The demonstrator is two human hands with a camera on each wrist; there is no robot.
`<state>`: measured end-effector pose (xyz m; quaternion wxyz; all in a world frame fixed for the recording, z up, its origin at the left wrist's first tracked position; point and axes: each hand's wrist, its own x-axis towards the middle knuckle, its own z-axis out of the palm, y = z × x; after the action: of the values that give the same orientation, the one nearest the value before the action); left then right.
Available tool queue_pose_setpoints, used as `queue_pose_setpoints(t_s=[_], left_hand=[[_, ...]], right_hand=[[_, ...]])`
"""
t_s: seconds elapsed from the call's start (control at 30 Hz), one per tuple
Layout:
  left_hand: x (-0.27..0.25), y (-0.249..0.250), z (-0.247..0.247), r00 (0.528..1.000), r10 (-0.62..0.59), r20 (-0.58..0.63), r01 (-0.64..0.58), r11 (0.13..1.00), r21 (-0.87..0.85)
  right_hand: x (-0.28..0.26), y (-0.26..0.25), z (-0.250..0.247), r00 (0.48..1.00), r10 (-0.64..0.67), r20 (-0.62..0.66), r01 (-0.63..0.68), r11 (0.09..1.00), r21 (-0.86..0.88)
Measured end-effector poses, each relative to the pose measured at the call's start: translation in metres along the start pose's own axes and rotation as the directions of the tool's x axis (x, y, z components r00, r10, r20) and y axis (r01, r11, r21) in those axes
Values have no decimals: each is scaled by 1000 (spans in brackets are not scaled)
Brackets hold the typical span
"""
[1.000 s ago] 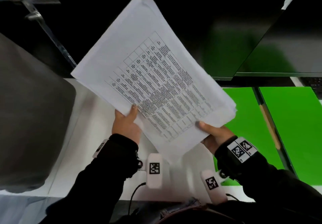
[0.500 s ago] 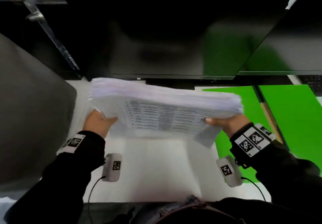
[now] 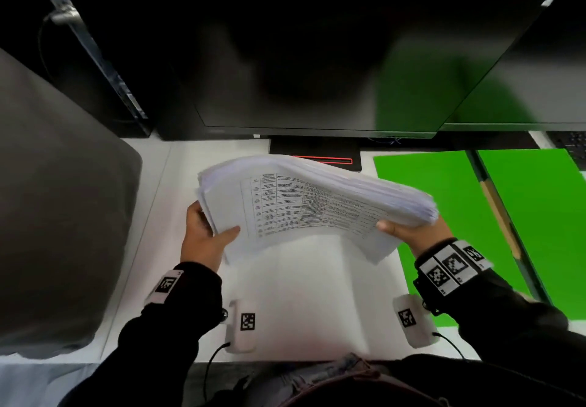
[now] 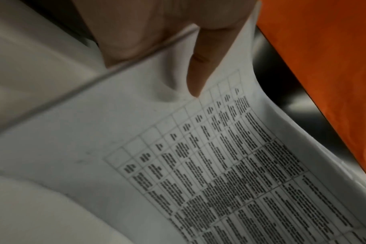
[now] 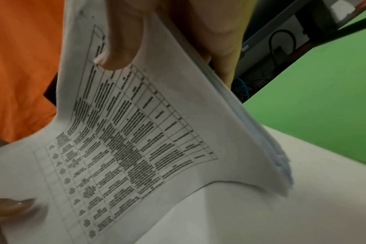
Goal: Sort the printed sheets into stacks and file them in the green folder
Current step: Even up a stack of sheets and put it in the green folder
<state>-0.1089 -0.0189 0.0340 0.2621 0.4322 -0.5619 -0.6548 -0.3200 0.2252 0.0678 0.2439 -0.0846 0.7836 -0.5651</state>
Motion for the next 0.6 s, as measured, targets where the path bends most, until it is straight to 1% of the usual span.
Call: queue_pose_setpoints(t_s=[0.03,0.13,0.17,0.2,0.23,0.27,0.3,0.33,0.37,0.43,0.5,0.57,0.6], left_hand=[[2,0,3,1000,-22,-7,22,1000,-3],[10,2,12,992,-112,-57,106,990,-97],[13,4,13,988,-134,-72,123,983,-138],[15,5,13,984,-155,-91,141,979,-145],[18,7,10,981,-158,-108,146,983,-112],[19,11,7,984,-137,-111,129,989,-74],[22,12,3,992,-79,-96,73,995,-63],[24,14,0,998,-12,-69,7,997,-75],[26,16,-2,998,33,-50,-37,995,-88],[25,18,-5,999,36,17,-35,996,-83],[21,17,-4,995,19,97,-13,998,-68],[18,16,-3,995,6,104,0,998,-59],[16,16,-2,996,0,91,5,999,-54]], right_hand=[[0,1,0,1000,2,-6,-2,999,44],[5,2,0,1000,-27,7,27,999,35],[8,2,0,999,-37,14,36,998,55],[10,4,-1,999,-45,19,43,995,84],[11,4,-3,999,-51,17,49,992,114],[14,8,-7,998,-60,27,56,987,150],[13,9,-10,997,-62,37,55,985,165],[11,6,-11,996,-72,56,63,986,156],[9,3,-13,995,-74,61,66,992,111],[4,-7,-15,990,-122,68,120,992,39],[-4,-20,-14,975,-206,79,201,977,63],[-8,-34,-13,962,-266,56,265,964,33],[-9,-41,-13,949,-312,45,314,949,-37]])
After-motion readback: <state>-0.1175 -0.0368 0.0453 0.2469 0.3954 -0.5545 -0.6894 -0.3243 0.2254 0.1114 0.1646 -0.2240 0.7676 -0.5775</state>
